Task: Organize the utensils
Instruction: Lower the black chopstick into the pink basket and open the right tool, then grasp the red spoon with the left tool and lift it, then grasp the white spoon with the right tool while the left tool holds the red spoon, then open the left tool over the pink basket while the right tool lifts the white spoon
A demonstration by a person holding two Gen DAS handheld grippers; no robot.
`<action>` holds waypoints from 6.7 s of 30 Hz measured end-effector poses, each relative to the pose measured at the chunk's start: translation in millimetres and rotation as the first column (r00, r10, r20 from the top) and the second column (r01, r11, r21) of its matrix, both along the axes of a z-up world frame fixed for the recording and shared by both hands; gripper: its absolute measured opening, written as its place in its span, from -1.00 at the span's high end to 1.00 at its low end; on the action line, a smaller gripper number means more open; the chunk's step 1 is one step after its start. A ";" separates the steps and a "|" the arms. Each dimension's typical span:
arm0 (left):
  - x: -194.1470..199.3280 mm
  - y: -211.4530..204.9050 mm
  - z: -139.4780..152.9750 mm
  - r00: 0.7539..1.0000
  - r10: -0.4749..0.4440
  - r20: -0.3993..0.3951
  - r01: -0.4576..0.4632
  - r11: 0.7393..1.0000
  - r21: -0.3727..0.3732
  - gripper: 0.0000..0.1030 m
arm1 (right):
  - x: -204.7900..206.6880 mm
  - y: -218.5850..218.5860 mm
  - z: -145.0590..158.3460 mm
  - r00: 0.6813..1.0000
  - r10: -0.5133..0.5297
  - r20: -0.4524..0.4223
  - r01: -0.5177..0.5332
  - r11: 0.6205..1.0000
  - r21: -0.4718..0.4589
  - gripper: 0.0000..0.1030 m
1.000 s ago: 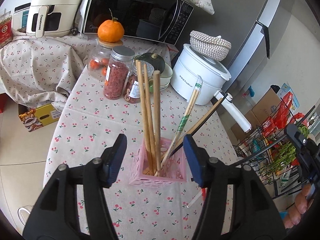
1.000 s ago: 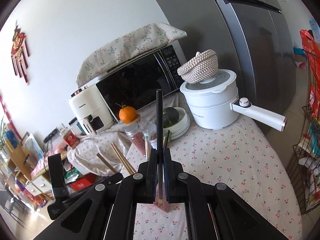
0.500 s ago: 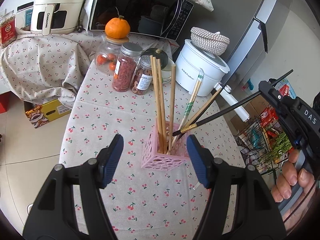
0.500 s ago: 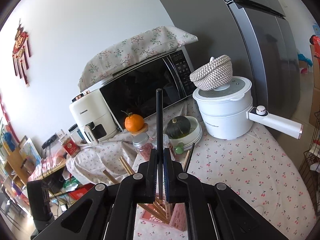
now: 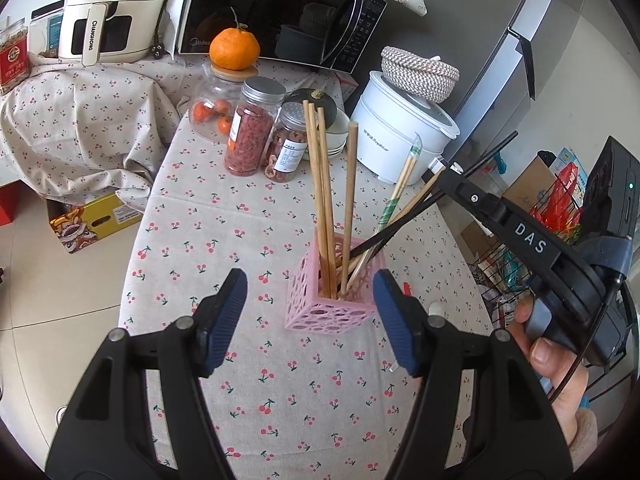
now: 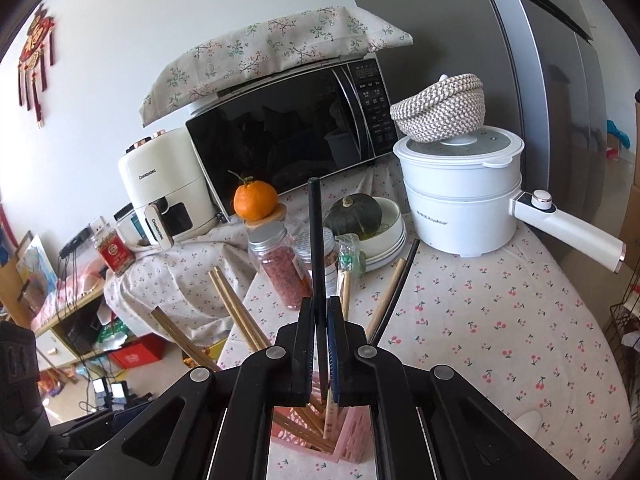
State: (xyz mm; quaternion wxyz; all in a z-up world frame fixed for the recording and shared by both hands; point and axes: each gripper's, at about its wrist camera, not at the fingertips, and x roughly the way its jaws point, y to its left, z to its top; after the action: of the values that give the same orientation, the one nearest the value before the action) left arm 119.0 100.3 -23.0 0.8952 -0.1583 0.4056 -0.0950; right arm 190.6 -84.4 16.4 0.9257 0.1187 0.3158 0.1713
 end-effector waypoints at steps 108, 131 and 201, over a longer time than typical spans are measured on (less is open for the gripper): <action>-23.4 -65.2 1.1 0.988 -0.147 0.037 0.143 0.985 0.097 0.78 | 25.9 -124.8 -157.1 0.715 -0.345 -0.608 0.190 0.933 -0.306 0.01; -25.3 -40.3 22.2 0.981 -0.054 0.185 0.049 0.998 0.030 0.78 | 14.2 -143.8 -127.7 0.807 -0.215 -0.550 0.158 0.976 -0.149 0.79; -26.9 -18.9 18.9 0.984 0.119 0.136 -0.127 0.991 0.045 0.02 | -19.8 -115.7 -9.8 0.994 -0.061 -0.088 0.100 0.824 0.557 0.29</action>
State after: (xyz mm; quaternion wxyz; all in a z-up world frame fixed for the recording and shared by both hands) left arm 92.1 81.5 -4.0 0.9283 -0.1523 0.3370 -0.0389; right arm 170.8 -200.1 6.6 0.8455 0.4039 0.2769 0.2130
